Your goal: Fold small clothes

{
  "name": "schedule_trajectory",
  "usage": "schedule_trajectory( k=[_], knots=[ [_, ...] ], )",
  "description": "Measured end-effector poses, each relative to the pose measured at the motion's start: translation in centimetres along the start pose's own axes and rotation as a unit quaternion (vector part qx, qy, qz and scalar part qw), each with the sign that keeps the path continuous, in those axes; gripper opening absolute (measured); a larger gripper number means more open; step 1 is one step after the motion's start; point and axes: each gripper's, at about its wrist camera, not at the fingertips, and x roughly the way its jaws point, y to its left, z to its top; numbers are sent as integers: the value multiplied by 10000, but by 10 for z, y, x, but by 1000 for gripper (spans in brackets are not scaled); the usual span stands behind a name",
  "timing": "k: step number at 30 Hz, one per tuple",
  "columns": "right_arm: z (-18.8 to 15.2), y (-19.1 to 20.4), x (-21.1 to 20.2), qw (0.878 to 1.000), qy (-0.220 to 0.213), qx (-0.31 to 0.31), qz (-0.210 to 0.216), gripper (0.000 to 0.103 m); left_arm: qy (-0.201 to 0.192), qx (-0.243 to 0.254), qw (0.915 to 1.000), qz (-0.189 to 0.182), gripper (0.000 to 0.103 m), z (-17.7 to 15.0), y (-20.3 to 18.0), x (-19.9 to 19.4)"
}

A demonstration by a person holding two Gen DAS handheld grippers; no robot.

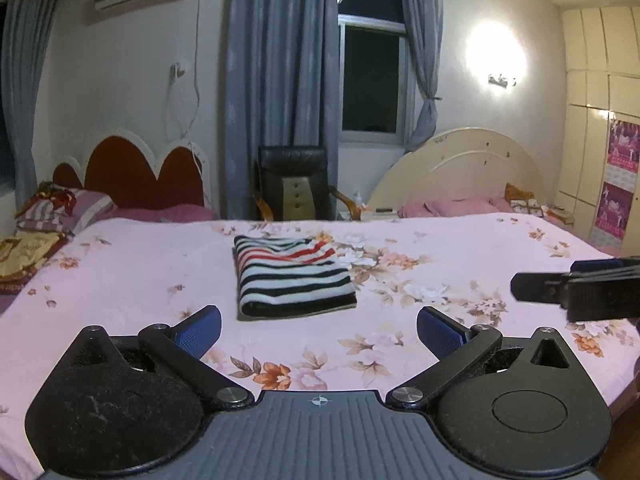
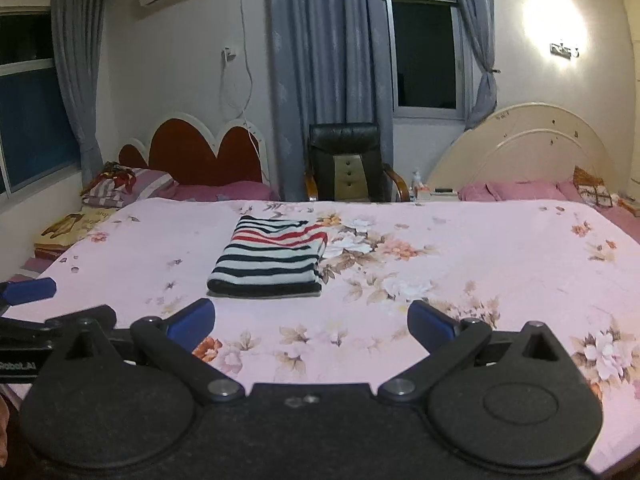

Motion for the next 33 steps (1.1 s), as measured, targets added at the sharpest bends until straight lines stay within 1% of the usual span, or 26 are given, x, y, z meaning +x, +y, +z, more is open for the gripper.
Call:
schedule_trajectory(
  k=[6,16,33],
  knots=[
    [-8,3,-14,9999,-105,-111,24,102,-87,39,10000,-10,103,1,-9,-19],
    [-12,-1,-25,9998,-195,-74,-66,102,-142,94,9998,-89,103,3,-22,-18],
    [-12,0,-21,9997,-171,-130,-66,102,-148,89,9998,-36,103,4,-21,-12]
  ],
)
